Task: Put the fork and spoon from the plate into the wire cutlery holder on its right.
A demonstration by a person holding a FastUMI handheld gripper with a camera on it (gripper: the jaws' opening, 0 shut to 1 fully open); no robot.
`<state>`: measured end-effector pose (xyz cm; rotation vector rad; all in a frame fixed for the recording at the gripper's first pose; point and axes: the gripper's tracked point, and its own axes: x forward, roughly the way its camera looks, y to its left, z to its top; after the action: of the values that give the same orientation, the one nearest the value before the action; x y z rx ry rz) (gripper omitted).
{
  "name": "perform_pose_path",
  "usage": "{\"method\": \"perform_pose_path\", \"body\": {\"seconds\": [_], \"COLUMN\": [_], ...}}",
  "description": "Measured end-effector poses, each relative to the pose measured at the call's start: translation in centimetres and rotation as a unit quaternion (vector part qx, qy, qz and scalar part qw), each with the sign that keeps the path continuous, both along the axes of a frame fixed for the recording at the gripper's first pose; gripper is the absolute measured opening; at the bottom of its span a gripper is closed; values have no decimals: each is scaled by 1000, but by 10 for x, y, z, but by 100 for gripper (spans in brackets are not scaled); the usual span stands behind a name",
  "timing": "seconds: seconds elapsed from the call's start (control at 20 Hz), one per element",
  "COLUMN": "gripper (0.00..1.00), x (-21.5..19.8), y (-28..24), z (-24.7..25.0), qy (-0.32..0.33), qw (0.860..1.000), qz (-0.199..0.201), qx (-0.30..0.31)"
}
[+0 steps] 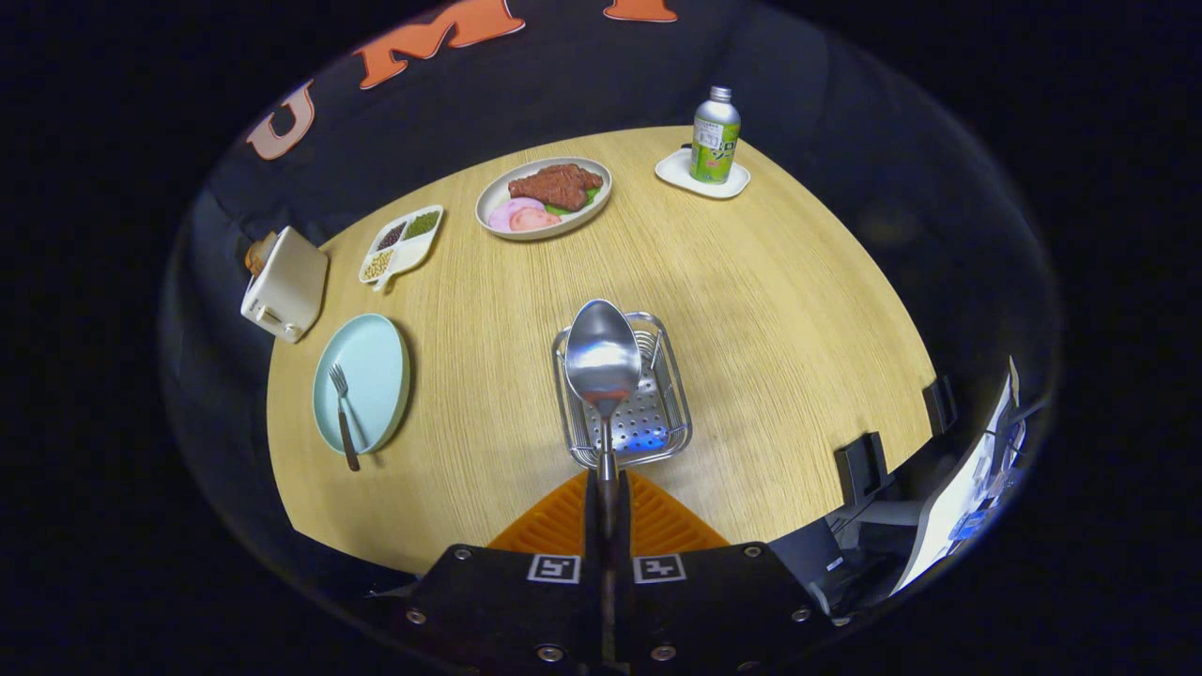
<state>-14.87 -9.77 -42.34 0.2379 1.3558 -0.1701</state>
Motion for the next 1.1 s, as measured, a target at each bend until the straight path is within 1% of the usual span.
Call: {"method": "perform_pose_path", "body": {"seconds": [0.15, 0.2, 0.3, 0.5, 0.55, 0.6, 0.65, 0.7, 0.85, 0.95, 1.05, 1.1], "gripper": [9, 9, 11, 17, 23, 26, 34, 37, 63, 79, 85, 86], "x": [8, 16, 31, 67, 78, 92, 104, 113, 140, 154, 167, 173], "y": [-5, -8, -11, -17, -16, -12, -10, -6, 10, 21, 30, 35], "z": [1, 2, 9, 42, 55, 70, 84, 100, 145, 174, 206, 219], "qy": [-9, -18, -40, -118, -147, -181, -214, -244, -333, -383, -433, -452], "qw": [1000, 1000, 999, 993, 989, 983, 976, 969, 941, 922, 900, 890], "qz": [6, 4, -4, 4, 4, 6, 10, 16, 34, 31, 25, 24], "qx": [-4, -3, -1, -18, -21, -22, -26, -29, -45, -48, -50, -52]}}
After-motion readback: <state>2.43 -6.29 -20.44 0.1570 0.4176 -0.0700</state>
